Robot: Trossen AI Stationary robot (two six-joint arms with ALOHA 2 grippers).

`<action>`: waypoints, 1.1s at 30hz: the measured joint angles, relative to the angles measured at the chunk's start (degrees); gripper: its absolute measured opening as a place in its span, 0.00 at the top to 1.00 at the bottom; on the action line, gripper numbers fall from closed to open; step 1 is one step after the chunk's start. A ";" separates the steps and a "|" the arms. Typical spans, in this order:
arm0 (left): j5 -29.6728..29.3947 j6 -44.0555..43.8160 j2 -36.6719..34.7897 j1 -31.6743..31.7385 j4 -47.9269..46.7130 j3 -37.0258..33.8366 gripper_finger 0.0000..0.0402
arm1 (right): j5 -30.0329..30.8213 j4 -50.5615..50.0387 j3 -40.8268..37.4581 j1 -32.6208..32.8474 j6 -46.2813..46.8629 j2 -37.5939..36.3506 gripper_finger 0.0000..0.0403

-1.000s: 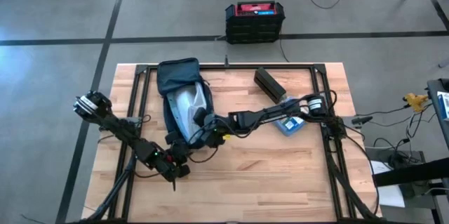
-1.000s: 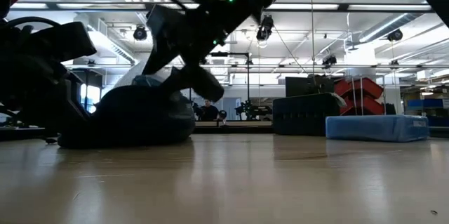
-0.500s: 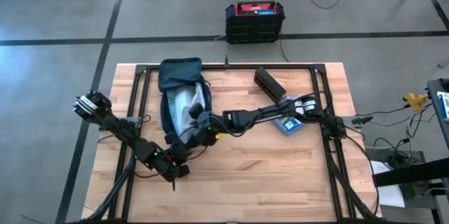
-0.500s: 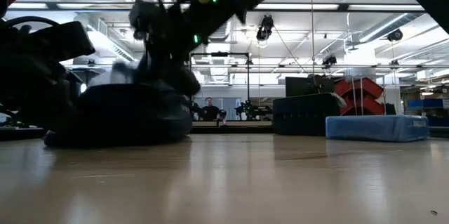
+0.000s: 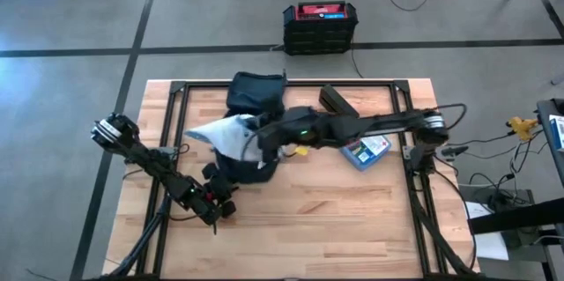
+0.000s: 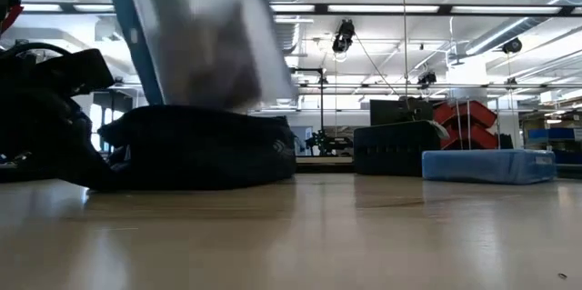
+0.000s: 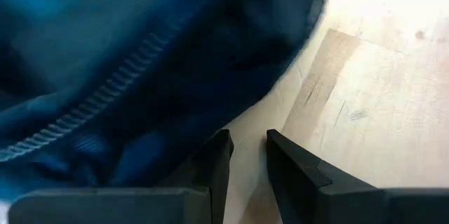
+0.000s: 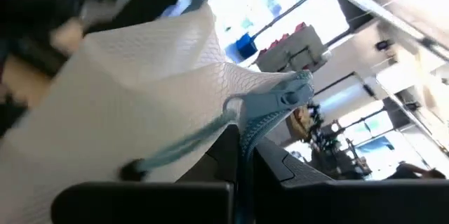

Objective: Unpack backpack
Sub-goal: Remove the blue zip bag from the dark blue backpack

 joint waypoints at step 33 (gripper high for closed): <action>-12.05 40.13 -7.51 10.55 23.42 0.82 0.80 | -14.14 -1.14 -35.51 18.30 36.44 -8.40 1.00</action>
